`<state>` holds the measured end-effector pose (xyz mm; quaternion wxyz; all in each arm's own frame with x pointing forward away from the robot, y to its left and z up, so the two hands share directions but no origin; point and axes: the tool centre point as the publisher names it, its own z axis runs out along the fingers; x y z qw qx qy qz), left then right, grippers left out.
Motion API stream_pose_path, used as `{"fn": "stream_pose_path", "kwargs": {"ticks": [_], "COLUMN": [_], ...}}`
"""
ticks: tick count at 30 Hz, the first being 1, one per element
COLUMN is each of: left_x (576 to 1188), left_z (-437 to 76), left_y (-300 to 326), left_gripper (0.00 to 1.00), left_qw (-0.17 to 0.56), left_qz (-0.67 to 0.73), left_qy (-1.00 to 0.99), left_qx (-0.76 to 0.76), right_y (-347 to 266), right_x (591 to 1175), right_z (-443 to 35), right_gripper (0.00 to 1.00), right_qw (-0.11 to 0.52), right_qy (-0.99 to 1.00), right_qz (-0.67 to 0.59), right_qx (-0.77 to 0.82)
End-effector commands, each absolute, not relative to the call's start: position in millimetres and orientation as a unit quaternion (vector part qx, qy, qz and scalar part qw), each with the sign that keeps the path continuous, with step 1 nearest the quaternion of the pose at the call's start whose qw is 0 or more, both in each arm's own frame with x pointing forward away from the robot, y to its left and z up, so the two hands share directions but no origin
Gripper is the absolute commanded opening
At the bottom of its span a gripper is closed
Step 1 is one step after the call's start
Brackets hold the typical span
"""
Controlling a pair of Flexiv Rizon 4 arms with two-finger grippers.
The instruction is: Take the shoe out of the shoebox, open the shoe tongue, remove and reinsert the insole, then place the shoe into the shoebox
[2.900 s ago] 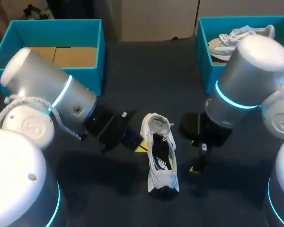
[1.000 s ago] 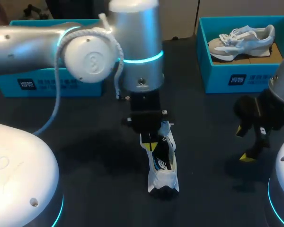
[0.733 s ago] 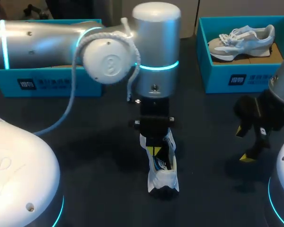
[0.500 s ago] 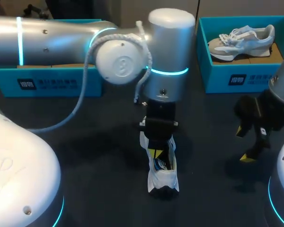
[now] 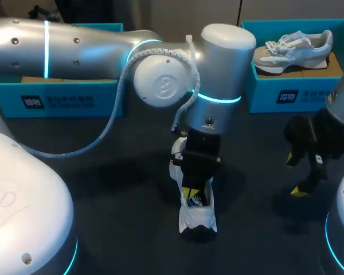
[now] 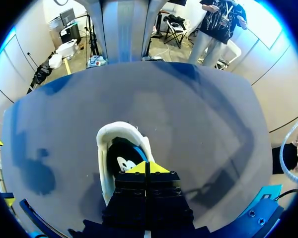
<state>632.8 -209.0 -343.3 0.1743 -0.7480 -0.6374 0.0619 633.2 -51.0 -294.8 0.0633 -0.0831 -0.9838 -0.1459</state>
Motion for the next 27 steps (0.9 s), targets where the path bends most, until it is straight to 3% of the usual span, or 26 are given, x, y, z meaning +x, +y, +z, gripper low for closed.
{"fn": "stream_pose_path", "kwargs": {"ticks": [1,27], "left_x": [631.8,622.5], "left_z": [-350.0,-393.1], "left_y": [-209.1,-211.8], "left_gripper": [0.00,0.00], "left_qw": [0.174,0.159], "left_qz": [0.058,0.078], "left_qy": [-0.640,-0.677], "left_qx": [-0.746,-0.714], "right_y": [-51.4,-51.4], "right_x": [632.4,632.4], "right_z": [-295.0,-295.0], "right_gripper": [1.00,1.00], "right_qw": [0.063,0.063], "right_qy": [-0.984,-0.984], "right_qz": [-0.146,-0.146], "right_qx": [-0.083,-0.083]}}
